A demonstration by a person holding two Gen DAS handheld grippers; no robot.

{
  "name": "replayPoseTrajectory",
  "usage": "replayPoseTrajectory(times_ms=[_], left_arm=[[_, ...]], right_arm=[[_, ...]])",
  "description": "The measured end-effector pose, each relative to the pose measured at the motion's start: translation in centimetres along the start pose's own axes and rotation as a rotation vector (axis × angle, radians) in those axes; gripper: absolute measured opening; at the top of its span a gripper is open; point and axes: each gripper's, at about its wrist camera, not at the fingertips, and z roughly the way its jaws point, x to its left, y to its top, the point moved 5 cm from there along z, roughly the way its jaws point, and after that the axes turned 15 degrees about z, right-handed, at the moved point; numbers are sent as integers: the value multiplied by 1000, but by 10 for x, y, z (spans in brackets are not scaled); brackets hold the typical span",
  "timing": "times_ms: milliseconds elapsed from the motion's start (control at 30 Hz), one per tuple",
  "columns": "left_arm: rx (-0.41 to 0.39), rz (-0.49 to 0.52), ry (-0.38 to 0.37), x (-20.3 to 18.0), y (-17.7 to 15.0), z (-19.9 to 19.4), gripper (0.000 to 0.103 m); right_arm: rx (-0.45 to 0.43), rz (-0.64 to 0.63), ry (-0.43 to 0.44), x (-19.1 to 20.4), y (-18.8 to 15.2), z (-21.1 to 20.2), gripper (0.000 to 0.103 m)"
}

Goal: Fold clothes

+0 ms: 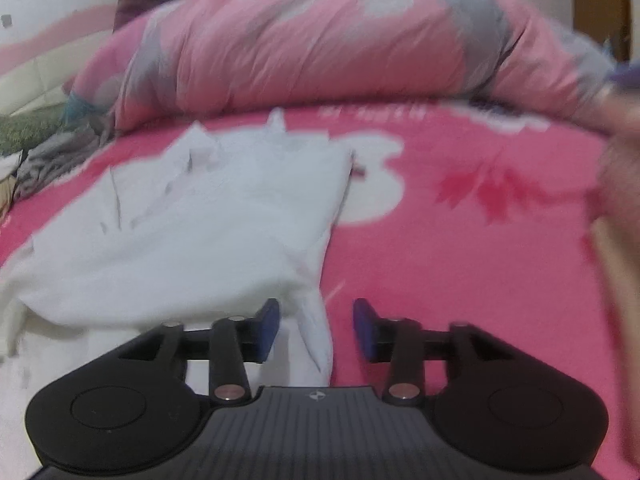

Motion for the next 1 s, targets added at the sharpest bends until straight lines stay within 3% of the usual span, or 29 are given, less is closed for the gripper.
replayPoseTrajectory(times_ms=[100, 167, 267, 400, 433, 500, 633, 700, 867, 1000], left_arm=[[-27, 157, 7, -30, -1, 2, 35], [-44, 242, -8, -48, -2, 6, 38], [-38, 357, 17, -66, -8, 14, 52], [10, 440, 77, -73, -18, 31, 52], [14, 419, 69, -71, -18, 32, 51], [15, 348, 38, -60, -16, 32, 38], [-3, 241, 14, -40, -14, 29, 24], [-13, 183, -14, -33, -14, 28, 8], [-81, -39, -132, -9, -8, 15, 3], [-136, -154, -195, 6, 5, 5, 2]], right_arm=[[-35, 37, 7, 20, 4, -46, 45], [-25, 78, 81, 47, -9, -74, 45], [30, 114, 205, 95, -50, -94, 45], [108, 85, 290, 164, -115, -94, 43], [113, 85, 306, 178, -125, -94, 43], [136, 110, 339, 196, -137, -93, 43], [146, 119, 347, 217, -145, -92, 43], [154, 116, 339, 223, -148, -91, 43], [170, 152, 337, 238, -154, -78, 43], [189, 192, 345, 251, -156, -61, 44]])
